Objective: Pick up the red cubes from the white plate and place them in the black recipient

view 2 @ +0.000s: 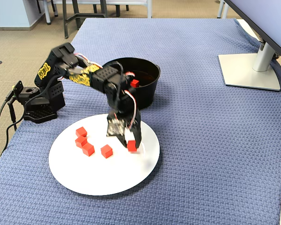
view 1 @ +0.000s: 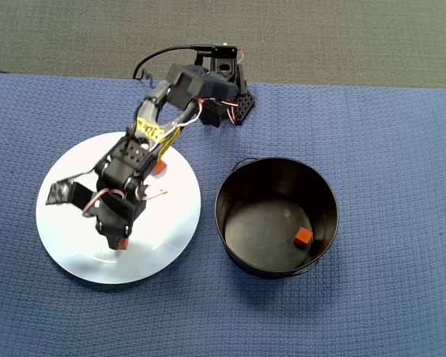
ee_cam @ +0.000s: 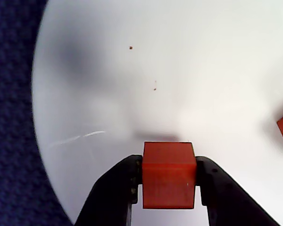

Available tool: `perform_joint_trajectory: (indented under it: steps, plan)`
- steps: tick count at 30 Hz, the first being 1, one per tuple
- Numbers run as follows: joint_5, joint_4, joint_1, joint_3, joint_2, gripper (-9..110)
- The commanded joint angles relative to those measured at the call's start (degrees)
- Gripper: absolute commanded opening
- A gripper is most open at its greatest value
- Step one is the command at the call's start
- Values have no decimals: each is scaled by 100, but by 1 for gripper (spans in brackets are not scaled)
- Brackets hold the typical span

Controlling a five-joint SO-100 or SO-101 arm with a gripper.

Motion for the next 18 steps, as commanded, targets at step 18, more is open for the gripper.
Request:
perform_joint_trajectory:
  steps: [18]
  plan:
    - [1863,-193,-3349,3929,6486,0]
